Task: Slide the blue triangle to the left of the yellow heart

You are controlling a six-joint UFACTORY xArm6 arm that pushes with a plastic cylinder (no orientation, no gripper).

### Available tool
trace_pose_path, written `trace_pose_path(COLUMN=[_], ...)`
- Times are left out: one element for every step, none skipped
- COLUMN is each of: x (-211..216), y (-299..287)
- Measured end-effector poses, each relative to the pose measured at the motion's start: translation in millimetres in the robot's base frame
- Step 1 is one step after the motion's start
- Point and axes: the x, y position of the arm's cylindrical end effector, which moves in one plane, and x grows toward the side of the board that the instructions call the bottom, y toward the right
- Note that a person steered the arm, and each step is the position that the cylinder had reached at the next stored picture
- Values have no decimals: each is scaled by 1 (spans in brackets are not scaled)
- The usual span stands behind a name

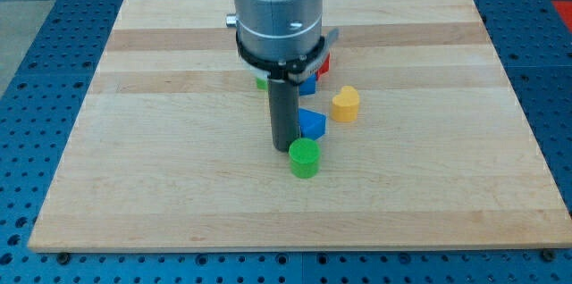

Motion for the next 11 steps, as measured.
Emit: trace_pose_path(x=[12, 1, -14, -19, -23, -26, -32, -40, -44, -46, -42], y=[8, 11, 11, 15, 21, 31, 37, 46, 55, 57, 57])
